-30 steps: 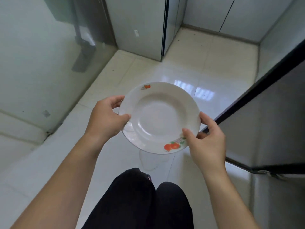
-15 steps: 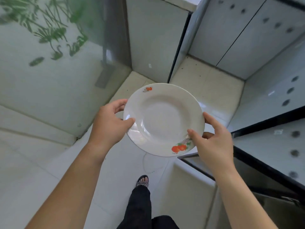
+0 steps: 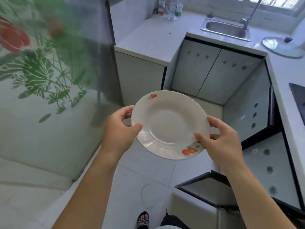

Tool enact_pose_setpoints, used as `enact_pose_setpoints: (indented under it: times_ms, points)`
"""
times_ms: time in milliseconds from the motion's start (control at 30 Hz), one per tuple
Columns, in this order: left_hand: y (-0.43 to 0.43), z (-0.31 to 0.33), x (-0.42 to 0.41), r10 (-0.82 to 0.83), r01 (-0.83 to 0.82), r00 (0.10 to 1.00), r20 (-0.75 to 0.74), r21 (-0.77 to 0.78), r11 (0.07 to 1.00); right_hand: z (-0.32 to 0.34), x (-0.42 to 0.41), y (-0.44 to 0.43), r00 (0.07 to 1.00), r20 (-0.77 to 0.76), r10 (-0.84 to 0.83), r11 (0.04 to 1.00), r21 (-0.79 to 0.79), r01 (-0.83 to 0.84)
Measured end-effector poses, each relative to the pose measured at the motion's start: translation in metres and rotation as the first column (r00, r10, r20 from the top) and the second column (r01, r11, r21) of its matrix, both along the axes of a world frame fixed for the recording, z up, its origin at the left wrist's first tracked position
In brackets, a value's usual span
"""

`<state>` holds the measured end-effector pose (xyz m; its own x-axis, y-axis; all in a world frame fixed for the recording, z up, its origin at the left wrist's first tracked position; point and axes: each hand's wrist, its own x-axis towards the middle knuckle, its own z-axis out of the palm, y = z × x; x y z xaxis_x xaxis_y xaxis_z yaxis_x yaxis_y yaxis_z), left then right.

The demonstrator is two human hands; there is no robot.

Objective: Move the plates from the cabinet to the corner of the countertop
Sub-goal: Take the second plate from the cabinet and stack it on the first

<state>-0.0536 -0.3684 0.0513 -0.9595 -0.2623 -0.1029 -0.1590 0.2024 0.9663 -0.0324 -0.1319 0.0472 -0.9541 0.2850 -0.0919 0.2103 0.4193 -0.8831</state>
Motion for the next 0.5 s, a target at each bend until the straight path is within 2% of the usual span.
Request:
enact_pose_setpoints:
  times_ms: [333,500]
  points:
    - [0.092,0.021,-0.084,-0.144,0.144,0.989,0.027,0.000,0.990,0.011,-0.067,0.090,0.994,0.000,-0.109,0.985,-0.137,0.107]
    - [0.128,0.026,-0.130,-0.205,0.201,0.977,0.055,0.072,0.977,0.009,-0.097,0.126,0.983,-0.013,-0.186,0.967,-0.181,0.180]
